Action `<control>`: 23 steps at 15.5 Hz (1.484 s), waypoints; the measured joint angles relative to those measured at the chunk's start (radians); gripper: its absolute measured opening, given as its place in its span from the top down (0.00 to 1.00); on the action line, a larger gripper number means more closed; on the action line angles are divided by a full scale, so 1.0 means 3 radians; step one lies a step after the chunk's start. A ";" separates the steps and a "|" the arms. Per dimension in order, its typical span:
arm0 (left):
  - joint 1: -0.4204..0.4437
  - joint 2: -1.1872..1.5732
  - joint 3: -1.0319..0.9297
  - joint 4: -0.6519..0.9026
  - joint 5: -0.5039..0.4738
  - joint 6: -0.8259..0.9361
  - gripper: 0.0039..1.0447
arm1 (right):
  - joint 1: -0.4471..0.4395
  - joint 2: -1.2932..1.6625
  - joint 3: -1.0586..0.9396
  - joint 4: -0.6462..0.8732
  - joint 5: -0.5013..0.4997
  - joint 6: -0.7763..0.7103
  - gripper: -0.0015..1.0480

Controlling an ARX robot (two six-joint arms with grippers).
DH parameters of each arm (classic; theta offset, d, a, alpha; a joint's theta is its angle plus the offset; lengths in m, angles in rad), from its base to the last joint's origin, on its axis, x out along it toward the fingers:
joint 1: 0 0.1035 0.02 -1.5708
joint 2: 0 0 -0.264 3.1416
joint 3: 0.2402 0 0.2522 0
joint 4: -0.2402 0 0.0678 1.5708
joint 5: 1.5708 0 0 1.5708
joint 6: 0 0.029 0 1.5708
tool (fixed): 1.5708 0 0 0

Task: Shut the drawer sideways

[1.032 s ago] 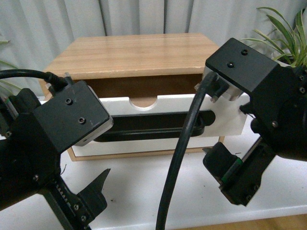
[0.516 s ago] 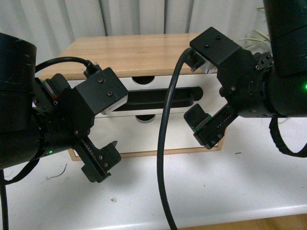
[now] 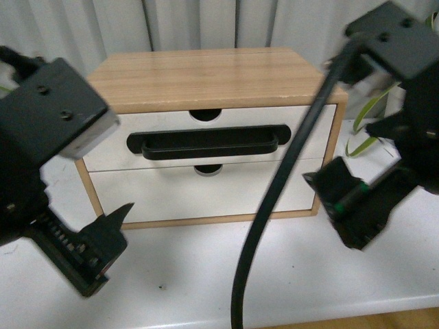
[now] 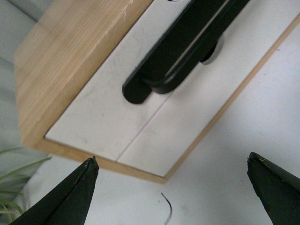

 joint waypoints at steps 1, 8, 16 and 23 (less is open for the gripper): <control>0.0000 -0.0403 -0.0210 -0.0170 -0.0046 -0.0121 0.06 | -0.0083 -0.0328 -0.0298 0.0001 0.0053 0.0103 0.06; 0.0408 -0.3258 -0.0894 -0.1712 -0.0736 -0.1420 0.06 | -0.0465 -0.2715 -0.1413 -0.1007 0.0417 0.0907 0.06; 0.1025 -0.3813 -0.1225 -0.1306 0.0092 -0.2051 0.44 | -0.0613 -0.3057 -0.2059 0.0509 0.0694 0.1142 0.37; 0.0996 -0.4416 -0.1350 -0.1888 0.0156 -0.2065 0.99 | -0.1160 -0.3796 -0.2188 0.0107 0.0128 0.1164 0.98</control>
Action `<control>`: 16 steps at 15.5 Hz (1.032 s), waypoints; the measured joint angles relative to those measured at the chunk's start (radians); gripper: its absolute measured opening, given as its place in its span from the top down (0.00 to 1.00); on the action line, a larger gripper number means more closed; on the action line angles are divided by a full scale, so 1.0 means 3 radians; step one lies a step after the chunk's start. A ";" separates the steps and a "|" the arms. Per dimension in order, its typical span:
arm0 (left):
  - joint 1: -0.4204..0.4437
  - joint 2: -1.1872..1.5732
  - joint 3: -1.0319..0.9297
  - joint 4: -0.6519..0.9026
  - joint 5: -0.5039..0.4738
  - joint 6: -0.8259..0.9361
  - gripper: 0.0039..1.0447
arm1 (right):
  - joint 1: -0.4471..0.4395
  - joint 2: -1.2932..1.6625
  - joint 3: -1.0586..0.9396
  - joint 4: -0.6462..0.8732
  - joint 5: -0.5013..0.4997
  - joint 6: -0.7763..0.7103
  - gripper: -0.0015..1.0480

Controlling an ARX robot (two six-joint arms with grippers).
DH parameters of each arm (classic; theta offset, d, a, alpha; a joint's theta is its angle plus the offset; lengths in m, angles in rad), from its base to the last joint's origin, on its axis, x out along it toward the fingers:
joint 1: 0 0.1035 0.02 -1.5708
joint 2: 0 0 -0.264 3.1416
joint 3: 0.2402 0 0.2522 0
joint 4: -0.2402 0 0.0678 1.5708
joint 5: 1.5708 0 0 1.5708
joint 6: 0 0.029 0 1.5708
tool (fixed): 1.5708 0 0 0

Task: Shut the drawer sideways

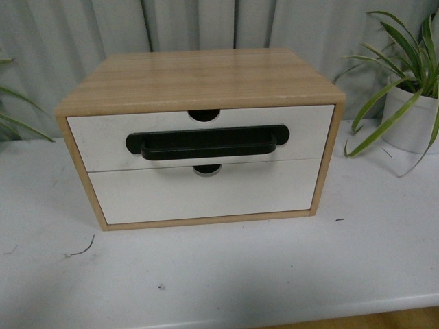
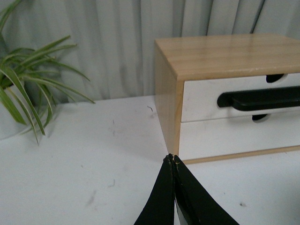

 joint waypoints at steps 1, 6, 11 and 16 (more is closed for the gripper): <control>0.0000 -0.0282 -0.0001 -0.0163 0.0000 0.0000 0.99 | -0.0003 -0.0093 0.0000 -0.0118 0.0001 0.0003 0.98; 0.0000 -0.0276 -0.0001 -0.0177 0.0000 0.0000 0.99 | -0.0003 -0.0470 0.0000 -0.0482 -0.0001 0.0001 0.98; 0.0000 -0.0276 -0.0001 -0.0175 -0.0003 -0.0001 0.99 | -0.0003 -0.1211 0.0004 -0.1261 -0.0001 0.0003 0.98; 0.0000 -0.0276 -0.0001 -0.0174 0.0000 -0.0005 0.84 | -0.0003 -0.1222 0.0004 -0.1278 0.0000 0.0003 0.79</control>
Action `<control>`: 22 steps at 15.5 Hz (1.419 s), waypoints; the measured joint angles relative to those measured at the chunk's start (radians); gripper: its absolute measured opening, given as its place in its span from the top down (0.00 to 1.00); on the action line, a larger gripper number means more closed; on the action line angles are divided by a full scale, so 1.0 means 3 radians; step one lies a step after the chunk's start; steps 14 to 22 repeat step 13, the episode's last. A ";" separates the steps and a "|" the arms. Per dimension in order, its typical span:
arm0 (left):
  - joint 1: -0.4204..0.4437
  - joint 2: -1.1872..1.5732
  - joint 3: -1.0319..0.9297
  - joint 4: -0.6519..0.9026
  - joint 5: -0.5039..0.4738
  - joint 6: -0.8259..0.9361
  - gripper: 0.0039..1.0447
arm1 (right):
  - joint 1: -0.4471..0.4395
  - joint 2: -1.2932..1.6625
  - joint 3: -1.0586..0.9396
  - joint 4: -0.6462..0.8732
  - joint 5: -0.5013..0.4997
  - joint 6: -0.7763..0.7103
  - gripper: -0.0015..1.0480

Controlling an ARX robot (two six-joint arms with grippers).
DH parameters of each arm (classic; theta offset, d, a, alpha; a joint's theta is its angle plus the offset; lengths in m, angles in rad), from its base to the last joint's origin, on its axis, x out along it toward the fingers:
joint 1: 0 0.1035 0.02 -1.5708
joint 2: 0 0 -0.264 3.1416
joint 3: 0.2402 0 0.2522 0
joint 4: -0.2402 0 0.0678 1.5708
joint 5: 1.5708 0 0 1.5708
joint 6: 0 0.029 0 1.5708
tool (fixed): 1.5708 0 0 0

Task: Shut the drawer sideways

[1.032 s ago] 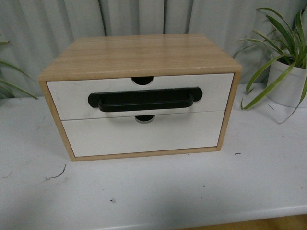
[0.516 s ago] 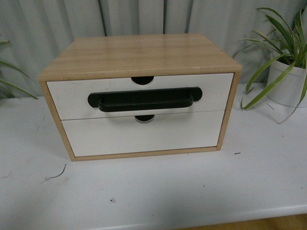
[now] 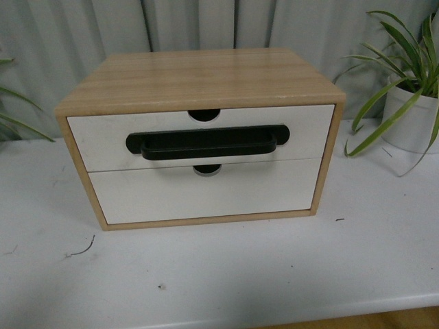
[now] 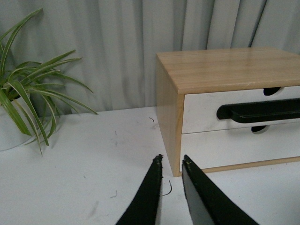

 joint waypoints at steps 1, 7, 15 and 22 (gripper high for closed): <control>0.0000 0.0000 0.0000 0.0000 0.0001 0.0000 0.73 | 0.0000 0.0000 0.0000 0.0000 0.0000 0.0000 0.69; 0.0000 0.0000 0.0000 0.0000 0.0001 0.0000 0.11 | 0.0000 0.0000 0.0000 0.0000 -0.0001 0.0000 0.06; 0.0000 0.0000 0.0000 0.0000 0.0000 0.0001 0.06 | 0.0000 0.0000 0.0000 0.0000 -0.0001 0.0001 0.06; 0.0000 0.0000 0.0000 0.0000 0.0000 0.0001 0.06 | 0.0000 0.0000 0.0000 0.0000 -0.0001 0.0001 0.06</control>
